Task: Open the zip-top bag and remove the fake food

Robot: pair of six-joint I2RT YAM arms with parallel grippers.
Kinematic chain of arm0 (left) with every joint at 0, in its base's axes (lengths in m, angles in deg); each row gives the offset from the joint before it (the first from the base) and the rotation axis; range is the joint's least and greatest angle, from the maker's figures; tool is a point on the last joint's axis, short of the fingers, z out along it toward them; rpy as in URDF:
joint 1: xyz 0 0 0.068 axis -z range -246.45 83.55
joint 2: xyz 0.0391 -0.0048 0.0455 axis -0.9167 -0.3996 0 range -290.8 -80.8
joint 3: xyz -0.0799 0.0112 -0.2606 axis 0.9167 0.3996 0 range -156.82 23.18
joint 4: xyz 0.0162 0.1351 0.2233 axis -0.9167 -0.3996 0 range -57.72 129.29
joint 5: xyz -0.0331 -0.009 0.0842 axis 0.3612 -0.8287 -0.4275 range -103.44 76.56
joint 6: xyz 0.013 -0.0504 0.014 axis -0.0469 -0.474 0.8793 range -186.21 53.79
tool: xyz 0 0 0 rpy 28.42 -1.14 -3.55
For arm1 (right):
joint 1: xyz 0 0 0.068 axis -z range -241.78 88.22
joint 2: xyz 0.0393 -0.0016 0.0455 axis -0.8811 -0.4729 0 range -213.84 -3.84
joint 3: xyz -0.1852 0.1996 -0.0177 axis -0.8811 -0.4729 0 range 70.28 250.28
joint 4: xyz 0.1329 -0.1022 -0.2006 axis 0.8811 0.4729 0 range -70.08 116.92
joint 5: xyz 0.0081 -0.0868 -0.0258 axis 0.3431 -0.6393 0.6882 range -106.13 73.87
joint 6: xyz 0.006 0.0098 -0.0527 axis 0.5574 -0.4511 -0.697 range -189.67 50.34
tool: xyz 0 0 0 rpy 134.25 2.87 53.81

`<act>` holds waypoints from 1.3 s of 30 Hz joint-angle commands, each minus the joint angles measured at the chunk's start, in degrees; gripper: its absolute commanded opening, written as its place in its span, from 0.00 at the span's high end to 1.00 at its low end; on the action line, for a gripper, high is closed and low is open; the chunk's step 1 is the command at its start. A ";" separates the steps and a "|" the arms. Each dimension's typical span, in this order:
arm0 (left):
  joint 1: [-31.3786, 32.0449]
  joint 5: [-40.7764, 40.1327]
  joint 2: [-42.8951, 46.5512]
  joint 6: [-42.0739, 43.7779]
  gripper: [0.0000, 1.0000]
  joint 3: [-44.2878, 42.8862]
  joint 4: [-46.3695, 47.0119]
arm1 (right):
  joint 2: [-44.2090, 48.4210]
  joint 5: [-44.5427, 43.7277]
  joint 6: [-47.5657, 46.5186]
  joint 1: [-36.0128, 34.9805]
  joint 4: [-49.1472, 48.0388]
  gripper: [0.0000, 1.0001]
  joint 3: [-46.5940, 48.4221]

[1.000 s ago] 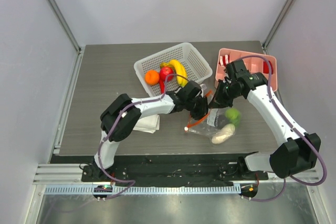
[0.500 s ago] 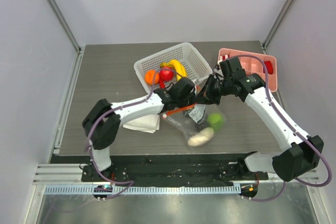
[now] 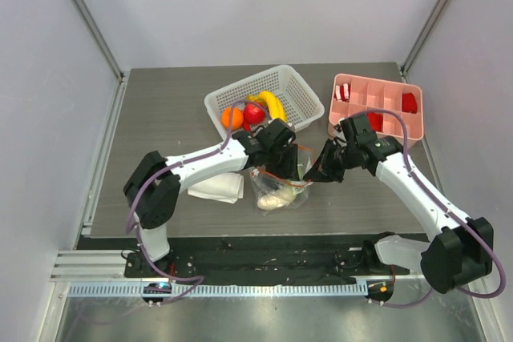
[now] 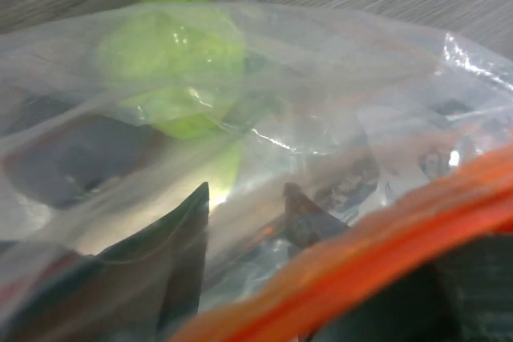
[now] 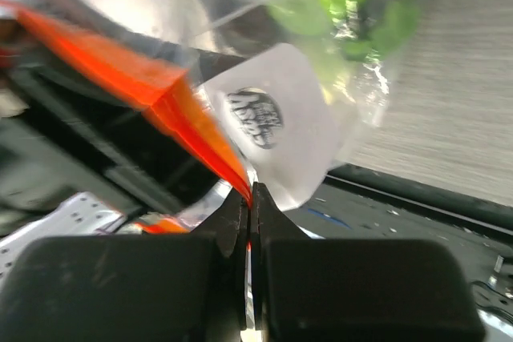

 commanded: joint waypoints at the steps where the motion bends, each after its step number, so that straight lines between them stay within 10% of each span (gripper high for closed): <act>1: 0.75 -4.06 -0.06 6.07 0.55 -3.31 -4.97 | 2.55 -2.89 -3.00 0.04 -0.36 0.99 -0.88; 6: 1.02 -5.04 0.03 11.96 0.43 -4.20 -8.68 | 0.71 -2.54 -2.91 0.04 -0.10 0.99 0.70; 12: 1.28 1.82 -0.50 19.44 0.65 -0.60 -5.17 | -1.93 -2.98 -2.82 0.04 2.53 0.99 7.81; 21: 2.59 2.45 -3.31 23.39 0.67 2.05 -0.06 | -2.90 -2.89 -2.56 -0.05 4.21 0.99 11.34; 39: 8.13 -2.75 -10.25 19.79 0.38 4.68 7.77 | 2.02 -5.08 -3.52 0.13 6.39 0.99 3.16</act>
